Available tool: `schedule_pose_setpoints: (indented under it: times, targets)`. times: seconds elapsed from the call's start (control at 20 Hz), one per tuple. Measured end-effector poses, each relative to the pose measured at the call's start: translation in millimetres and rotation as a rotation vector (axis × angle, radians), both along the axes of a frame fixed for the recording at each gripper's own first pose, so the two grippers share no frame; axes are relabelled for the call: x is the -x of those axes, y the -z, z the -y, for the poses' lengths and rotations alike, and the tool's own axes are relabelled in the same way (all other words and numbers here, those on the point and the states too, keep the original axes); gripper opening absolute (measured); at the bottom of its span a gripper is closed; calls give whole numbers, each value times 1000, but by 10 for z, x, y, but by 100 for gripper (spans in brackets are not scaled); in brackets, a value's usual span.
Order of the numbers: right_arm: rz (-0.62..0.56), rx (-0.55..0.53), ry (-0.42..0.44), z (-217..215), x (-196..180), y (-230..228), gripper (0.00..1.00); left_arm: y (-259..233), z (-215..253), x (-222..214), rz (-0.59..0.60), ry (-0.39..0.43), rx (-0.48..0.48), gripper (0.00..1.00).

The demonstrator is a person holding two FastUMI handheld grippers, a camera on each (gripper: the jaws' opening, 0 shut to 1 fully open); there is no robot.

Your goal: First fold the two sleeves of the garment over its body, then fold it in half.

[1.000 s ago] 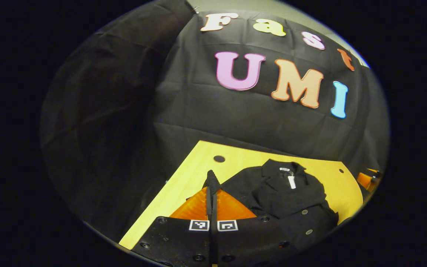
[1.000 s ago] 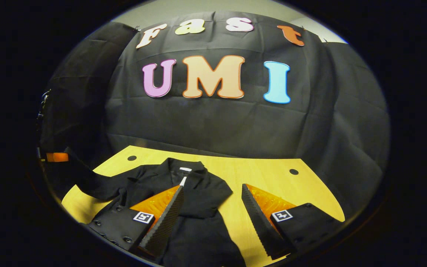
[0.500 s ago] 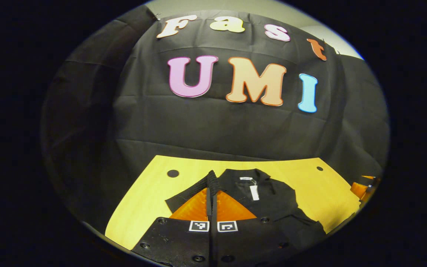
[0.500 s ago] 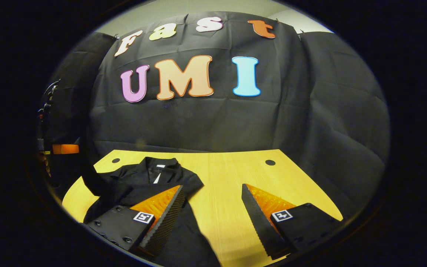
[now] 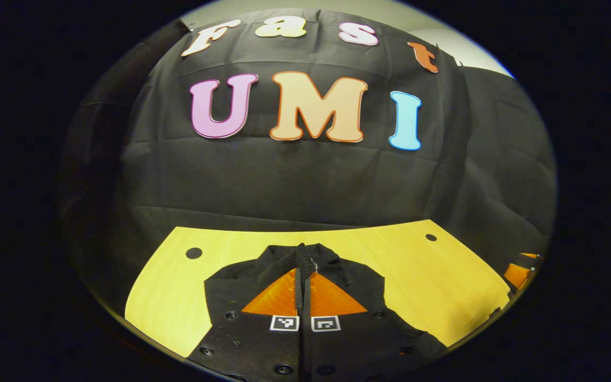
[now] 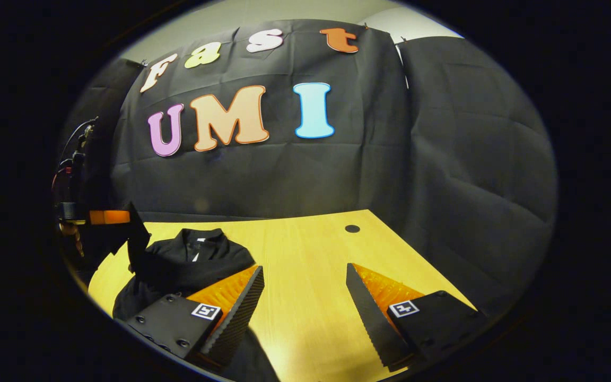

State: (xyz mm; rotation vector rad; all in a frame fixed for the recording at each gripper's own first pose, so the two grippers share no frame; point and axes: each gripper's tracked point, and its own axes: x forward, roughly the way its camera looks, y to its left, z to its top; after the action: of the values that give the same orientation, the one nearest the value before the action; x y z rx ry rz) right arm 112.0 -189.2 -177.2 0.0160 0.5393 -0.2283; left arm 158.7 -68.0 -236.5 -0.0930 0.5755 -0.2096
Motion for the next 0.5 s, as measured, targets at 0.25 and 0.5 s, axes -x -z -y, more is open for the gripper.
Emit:
schedule_pose_setpoints:
  times: [0.25, 0.5]
  targets:
    - [-5, 8, 41, 267, 165, -11, 99, 252, 432, -93, -56, 45, -11, 0]
    - [-13, 15, 81, 443, 344, 1, 99, 645, 746, -142, -122, 84, -40, 0]
